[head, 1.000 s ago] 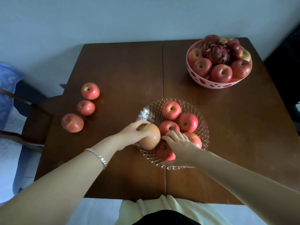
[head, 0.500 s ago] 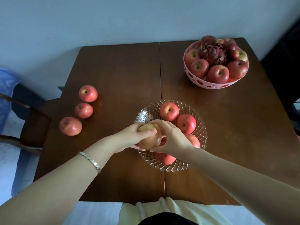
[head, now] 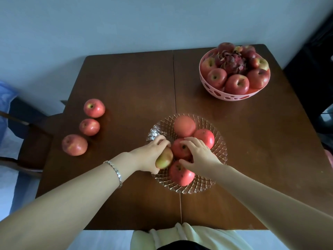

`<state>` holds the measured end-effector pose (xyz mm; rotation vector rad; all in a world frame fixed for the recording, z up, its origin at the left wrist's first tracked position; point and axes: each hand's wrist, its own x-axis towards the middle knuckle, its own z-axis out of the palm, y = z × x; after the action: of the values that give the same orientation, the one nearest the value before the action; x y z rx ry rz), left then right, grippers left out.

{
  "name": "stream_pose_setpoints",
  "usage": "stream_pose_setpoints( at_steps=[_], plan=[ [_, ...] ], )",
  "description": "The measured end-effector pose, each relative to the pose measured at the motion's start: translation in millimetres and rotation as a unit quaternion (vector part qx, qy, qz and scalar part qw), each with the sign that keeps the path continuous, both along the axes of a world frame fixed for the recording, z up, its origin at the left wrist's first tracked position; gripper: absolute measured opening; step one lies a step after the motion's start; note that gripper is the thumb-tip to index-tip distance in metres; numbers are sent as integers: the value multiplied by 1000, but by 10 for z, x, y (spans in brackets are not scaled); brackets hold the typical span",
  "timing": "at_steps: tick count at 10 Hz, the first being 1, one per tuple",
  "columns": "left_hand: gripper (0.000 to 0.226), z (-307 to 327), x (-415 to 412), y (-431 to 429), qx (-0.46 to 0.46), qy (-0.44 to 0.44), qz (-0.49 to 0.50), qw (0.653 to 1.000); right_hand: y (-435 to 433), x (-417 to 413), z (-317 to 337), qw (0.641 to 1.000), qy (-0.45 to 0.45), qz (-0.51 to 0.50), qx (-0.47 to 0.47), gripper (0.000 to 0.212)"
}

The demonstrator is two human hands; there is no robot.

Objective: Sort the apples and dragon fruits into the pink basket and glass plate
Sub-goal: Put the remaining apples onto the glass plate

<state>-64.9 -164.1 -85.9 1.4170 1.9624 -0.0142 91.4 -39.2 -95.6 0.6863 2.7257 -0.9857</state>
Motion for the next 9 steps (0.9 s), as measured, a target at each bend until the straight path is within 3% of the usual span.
stream_pose_setpoints(
  at_steps=[2, 5, 7, 9],
  plan=[
    [82, -69, 93, -90, 36, -21, 105, 994, -22, -23, 76, 989, -107, 91, 53, 83],
    [76, -174, 94, -63, 53, -6, 60, 997, 159, -93, 100, 987, -122, 98, -39, 87],
    [70, -297, 162, -93, 61, -30, 120, 990, 166, -121, 110, 987, -125, 94, -43, 83],
    [67, -109, 256, -86, 43, 27, 68, 996, 148, -215, 145, 979, -172, 107, -39, 81]
  ],
)
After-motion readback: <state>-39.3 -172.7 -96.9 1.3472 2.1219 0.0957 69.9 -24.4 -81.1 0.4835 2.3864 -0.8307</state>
